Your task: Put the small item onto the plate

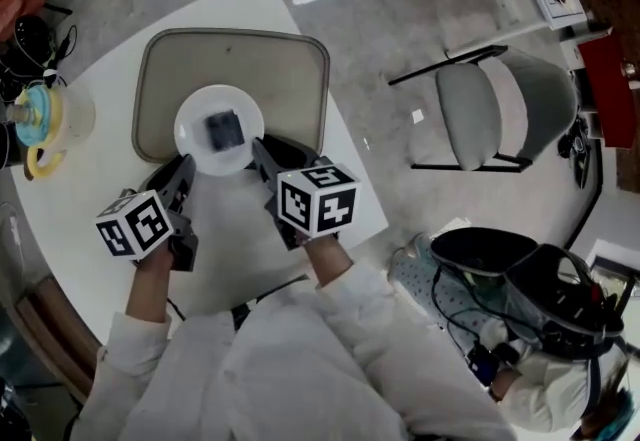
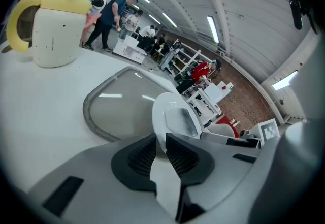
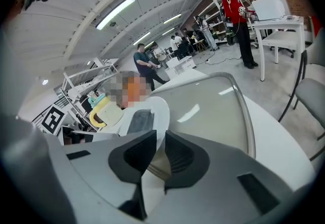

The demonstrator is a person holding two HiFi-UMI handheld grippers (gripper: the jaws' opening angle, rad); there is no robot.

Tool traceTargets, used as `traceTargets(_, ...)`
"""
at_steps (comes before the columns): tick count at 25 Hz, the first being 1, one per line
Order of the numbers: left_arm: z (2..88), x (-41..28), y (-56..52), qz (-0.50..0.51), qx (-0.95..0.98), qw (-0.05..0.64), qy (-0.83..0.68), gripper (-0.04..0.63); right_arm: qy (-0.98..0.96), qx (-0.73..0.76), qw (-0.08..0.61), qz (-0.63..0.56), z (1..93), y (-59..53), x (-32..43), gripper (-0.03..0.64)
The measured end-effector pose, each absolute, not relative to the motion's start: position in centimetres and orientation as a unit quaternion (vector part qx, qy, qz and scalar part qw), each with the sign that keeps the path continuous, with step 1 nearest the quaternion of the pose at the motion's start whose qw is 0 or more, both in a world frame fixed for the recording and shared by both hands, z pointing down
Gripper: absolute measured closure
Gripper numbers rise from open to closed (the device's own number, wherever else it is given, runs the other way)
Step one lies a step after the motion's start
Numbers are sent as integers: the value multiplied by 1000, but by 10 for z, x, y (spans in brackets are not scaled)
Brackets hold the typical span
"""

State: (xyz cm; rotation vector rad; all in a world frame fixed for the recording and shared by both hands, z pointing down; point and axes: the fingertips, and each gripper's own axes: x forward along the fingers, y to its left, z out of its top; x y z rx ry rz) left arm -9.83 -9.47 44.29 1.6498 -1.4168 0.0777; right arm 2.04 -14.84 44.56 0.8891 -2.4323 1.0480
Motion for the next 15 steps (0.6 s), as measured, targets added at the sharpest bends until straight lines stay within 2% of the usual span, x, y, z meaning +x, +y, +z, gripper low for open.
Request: traceTargets(15,435,-107,-119,35,654,463,-597,540,-860,301,208,355,434,-179,7,555)
